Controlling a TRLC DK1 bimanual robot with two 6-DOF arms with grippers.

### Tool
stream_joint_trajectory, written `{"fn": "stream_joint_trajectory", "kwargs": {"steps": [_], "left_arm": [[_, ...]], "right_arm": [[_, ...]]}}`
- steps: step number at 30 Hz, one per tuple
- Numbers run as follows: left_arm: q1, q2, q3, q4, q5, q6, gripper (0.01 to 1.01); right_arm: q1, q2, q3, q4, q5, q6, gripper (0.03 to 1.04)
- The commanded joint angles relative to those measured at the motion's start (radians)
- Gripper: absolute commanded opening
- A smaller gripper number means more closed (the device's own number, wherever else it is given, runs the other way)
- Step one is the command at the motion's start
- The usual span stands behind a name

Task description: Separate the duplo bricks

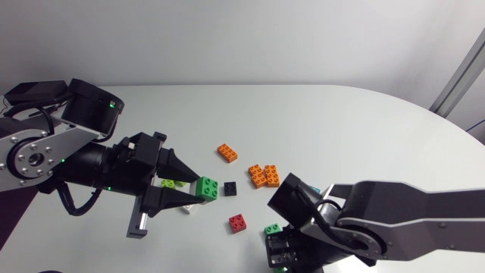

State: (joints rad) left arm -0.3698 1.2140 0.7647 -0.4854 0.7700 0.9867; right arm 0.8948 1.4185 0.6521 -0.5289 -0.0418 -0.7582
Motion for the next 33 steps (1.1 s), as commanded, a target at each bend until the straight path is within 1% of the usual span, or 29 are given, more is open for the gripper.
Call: {"fn": "stream_joint_trajectory", "kwargs": {"steps": [1,6,7,10,11,12,14,15,16,18,21,24,28,33], "left_arm": [[-0.009,-0.014,-0.025,-0.005,0.000,0.017,0.315],[-0.015,-0.014,-0.025,-0.005,0.000,0.017,0.315],[-0.014,-0.016,-0.027,-0.005,0.002,0.017,0.315],[-0.014,-0.019,-0.025,-0.005,0.000,0.017,0.315],[-0.014,-0.021,-0.025,-0.005,0.000,0.017,0.315],[-0.014,-0.021,-0.025,-0.005,0.002,0.017,0.315],[-0.014,-0.024,-0.027,-0.005,0.002,0.015,0.315],[-0.015,-0.025,-0.027,-0.005,0.002,0.013,0.315],[-0.015,-0.025,-0.027,-0.005,0.002,0.012,0.315],[-0.018,-0.028,-0.028,-0.005,0.002,0.010,0.315],[-0.026,-0.031,-0.030,-0.005,0.002,0.009,0.315],[-0.038,-0.033,-0.028,-0.005,0.002,0.001,0.315],[-0.066,-0.036,-0.034,-0.005,0.002,-0.008,0.315],[-0.077,-0.036,-0.036,-0.005,0.002,-0.010,0.315]], "right_arm": [[0.013,0.034,-0.005,0.007,0.020,0.007,0.17],[0.021,0.062,0.018,0.001,0.054,-0.001,0.18],[0.021,0.060,0.021,0.001,0.059,-0.001,0.25],[0.020,0.051,0.032,-0.003,0.066,-0.001,0.53],[0.020,0.043,0.034,-0.005,0.074,-0.001,0.64],[0.020,0.036,0.034,-0.006,0.079,-0.001,0.71],[0.012,0.000,0.043,-0.026,0.079,-0.001,0.90],[0.009,-0.026,0.047,-0.039,0.076,-0.001,0.96],[0.004,-0.053,0.053,-0.049,0.072,-0.001,0.99],[-0.017,-0.116,0.078,-0.079,0.051,-0.001,0.99],[-0.077,-0.202,0.144,-0.103,-0.043,0.000,0.99],[-0.134,-0.224,0.215,-0.098,-0.142,0.030,0.99],[-0.140,-0.201,0.258,-0.034,-0.211,0.106,0.99],[-0.109,-0.158,0.281,0.044,-0.222,0.180,0.99]]}}
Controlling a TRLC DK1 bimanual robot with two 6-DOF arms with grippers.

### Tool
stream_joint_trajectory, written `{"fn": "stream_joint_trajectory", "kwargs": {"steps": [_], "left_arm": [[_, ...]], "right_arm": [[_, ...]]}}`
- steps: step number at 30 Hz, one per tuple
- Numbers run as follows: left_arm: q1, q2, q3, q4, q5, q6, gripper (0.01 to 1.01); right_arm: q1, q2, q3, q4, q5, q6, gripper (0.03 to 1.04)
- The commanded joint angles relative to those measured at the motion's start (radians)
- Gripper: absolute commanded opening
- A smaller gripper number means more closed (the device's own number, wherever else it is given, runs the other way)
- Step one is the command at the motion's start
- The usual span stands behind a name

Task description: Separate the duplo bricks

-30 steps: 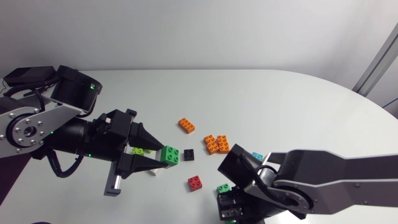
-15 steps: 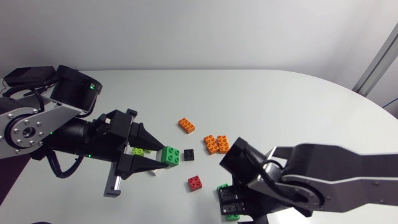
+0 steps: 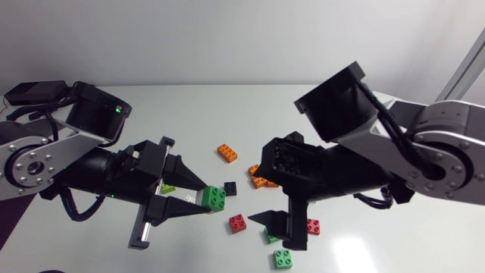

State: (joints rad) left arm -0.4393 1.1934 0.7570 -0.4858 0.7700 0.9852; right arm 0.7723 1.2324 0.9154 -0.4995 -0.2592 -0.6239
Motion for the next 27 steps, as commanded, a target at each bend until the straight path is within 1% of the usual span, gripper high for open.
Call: {"fn": "stream_joint_trajectory", "kwargs": {"steps": [1,4,5,7,13,15,16,26,27], "left_arm": [[-0.007,-0.015,-0.027,-0.005,0.002,-0.010,0.315],[-0.019,-0.008,-0.021,-0.004,0.002,-0.014,0.315],[-0.026,-0.005,-0.018,-0.004,0.002,-0.016,0.315],[-0.033,0.000,-0.016,0.000,0.000,-0.019,0.315],[-0.042,0.011,-0.013,0.009,0.000,-0.023,0.315],[-0.042,0.014,-0.015,0.012,0.000,-0.023,0.315],[-0.042,0.014,-0.016,0.015,0.000,-0.025,0.315],[-0.029,0.052,-0.025,0.064,-0.006,-0.022,0.315],[-0.029,0.052,-0.027,0.064,-0.006,-0.023,0.315]], "right_arm": [[0.021,0.038,0.019,0.032,-0.005,0.055,0.96],[0.039,0.059,0.031,0.053,-0.003,0.081,0.96],[0.041,0.062,0.033,0.068,-0.003,0.087,0.93],[0.045,0.067,0.039,0.076,-0.003,0.098,0.93],[0.053,0.075,0.045,0.098,-0.003,0.107,0.93],[0.058,0.079,0.046,0.099,-0.003,0.110,0.93],[0.062,0.082,0.050,0.099,-0.003,0.110,0.90],[0.091,0.093,0.059,0.087,-0.015,0.121,0.90],[0.091,0.093,0.060,0.087,-0.015,0.121,0.86]]}}
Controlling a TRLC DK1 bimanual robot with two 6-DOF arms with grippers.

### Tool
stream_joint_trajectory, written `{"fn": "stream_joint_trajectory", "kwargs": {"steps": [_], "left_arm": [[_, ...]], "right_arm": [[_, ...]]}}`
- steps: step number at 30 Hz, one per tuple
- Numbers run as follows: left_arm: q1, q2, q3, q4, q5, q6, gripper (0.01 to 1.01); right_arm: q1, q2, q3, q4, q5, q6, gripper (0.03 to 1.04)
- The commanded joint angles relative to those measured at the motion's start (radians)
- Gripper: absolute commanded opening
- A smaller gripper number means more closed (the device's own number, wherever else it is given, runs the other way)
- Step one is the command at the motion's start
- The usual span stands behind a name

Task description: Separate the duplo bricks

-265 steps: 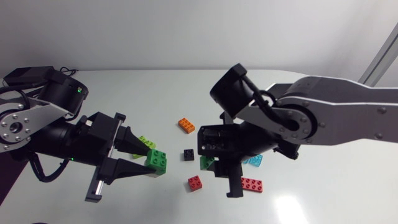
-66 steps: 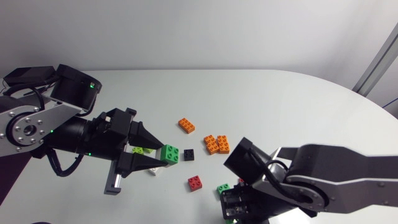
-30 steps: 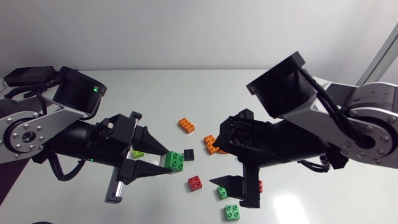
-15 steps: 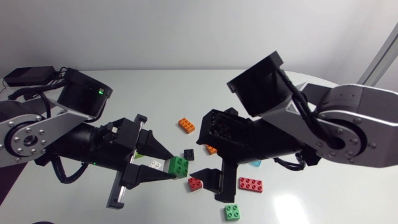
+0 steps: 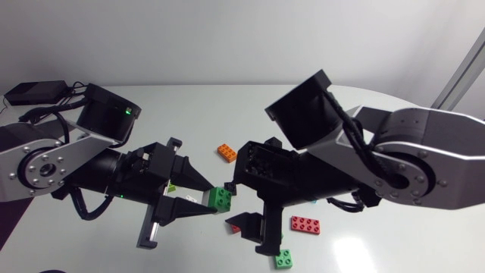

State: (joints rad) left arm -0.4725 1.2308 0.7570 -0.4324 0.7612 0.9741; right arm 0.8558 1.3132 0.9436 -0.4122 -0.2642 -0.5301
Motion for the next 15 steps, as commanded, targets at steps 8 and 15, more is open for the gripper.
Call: {"fn": "stream_joint_trajectory", "kwargs": {"steps": [8,15], "left_arm": [[-0.012,0.018,-0.024,0.017,0.000,-0.018,0.315],[-0.014,0.027,-0.025,0.026,-0.002,-0.020,0.315]], "right_arm": [[0.008,0.012,0.037,0.004,-0.024,0.036,0.60],[0.008,0.011,0.034,0.003,-0.036,0.038,0.44]]}}
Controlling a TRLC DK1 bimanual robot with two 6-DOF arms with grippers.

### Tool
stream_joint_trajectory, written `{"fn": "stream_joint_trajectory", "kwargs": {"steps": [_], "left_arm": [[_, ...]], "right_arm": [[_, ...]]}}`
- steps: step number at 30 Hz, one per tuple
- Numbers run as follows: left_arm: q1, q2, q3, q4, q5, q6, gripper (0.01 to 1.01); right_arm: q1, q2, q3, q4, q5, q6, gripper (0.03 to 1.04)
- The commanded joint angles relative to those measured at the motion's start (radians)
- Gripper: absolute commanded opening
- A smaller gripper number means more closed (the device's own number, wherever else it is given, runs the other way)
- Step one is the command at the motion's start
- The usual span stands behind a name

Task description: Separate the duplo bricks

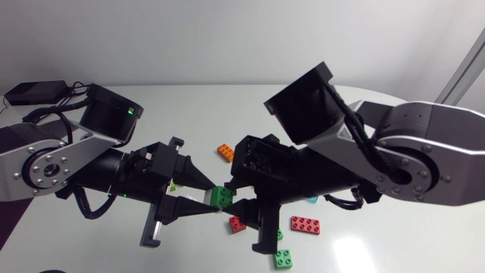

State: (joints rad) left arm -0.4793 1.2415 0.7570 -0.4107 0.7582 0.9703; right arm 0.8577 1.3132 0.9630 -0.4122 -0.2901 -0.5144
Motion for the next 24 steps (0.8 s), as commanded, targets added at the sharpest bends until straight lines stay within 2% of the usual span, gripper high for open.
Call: {"fn": "stream_joint_trajectory", "kwargs": {"steps": [1,2,3,7,10,12,14,15,24], "left_arm": [[-0.008,0.015,-0.025,0.004,0.001,-0.018,0.315],[-0.010,0.015,-0.025,0.004,0.001,-0.019,0.315],[-0.012,0.015,-0.025,0.006,0.001,-0.021,0.315],[-0.015,0.010,-0.021,0.006,0.001,-0.033,0.316],[-0.015,0.006,-0.018,0.006,0.001,-0.041,0.367],[-0.015,-0.001,-0.021,0.004,0.001,-0.041,0.489],[-0.008,-0.010,-0.025,0.003,0.001,-0.039,0.657],[-0.004,-0.013,-0.027,0.001,0.000,-0.039,0.698],[0.021,-0.013,-0.044,0.000,0.000,-0.028,0.726]], "right_arm": [[0.006,0.011,0.014,0.003,-0.011,0.022,0.44],[0.007,0.012,0.014,0.003,-0.011,0.022,0.44],[0.009,0.012,0.013,0.003,-0.011,0.022,0.40],[0.009,0.014,0.006,0.007,-0.026,0.020,0.18],[0.009,0.014,0.006,0.004,-0.032,0.020,0.18],[0.007,0.012,0.006,0.003,-0.032,0.020,0.18],[0.003,0.006,0.008,0.000,-0.034,0.020,0.18],[0.000,0.003,0.011,-0.004,-0.035,0.020,0.18],[-0.008,-0.020,0.028,-0.037,-0.040,0.019,0.18]]}}
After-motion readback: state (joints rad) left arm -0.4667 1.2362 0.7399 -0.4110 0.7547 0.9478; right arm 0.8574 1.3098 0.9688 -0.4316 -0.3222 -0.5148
